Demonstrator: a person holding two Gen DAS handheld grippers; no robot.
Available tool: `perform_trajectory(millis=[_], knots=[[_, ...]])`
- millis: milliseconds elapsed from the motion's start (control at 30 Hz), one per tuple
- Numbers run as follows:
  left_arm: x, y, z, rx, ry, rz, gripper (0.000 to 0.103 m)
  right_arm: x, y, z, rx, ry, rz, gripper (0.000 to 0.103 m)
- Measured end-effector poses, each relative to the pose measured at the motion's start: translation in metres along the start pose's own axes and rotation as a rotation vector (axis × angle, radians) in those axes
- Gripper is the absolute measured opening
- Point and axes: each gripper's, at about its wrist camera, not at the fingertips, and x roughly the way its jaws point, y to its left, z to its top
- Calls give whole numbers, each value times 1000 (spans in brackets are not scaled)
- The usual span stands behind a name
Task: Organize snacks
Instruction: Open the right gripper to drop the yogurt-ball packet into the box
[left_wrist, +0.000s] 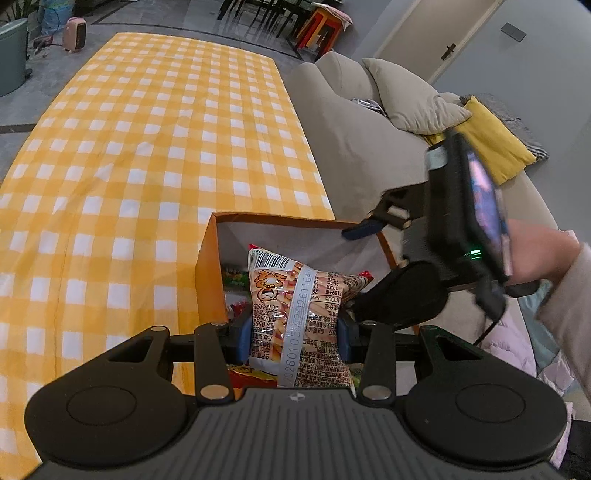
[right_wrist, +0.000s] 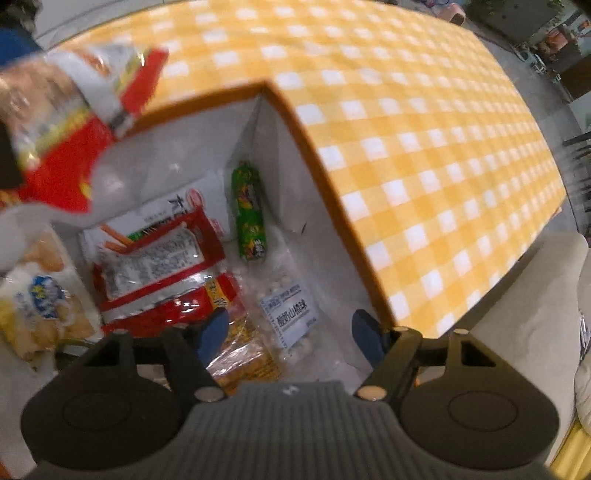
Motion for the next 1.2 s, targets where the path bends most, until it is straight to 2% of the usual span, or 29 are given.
perform_trajectory(millis=[133, 200, 267, 400, 500, 633, 900, 1200], knots=[[-10, -12, -10, 31, 34, 5, 48, -40, 14, -4, -25, 10, -22, 75], [-14, -18, -16, 45, 40, 14, 48, -61, 25, -7, -37, 3, -26, 82], [-15, -26, -24, 63, 45, 28, 48, -82, 39, -11, -8, -9, -24, 86], [-12, -38, -40, 73, 51, 32, 48, -106, 70, -26, 47, 24, -11, 86], [-7, -46, -52, 79, 47, 17, 48, -114, 94, -41, 71, 46, -2, 86], [6, -55, -64, 83, 57, 2, 48, -126, 113, -64, 181, 60, 31, 86], [32, -67, -92, 100, 98, 24, 48, -125, 121, -102, 340, 85, 33, 86], [56, -59, -105, 69, 156, 43, 48, -125, 121, -107, 350, 48, 27, 86]])
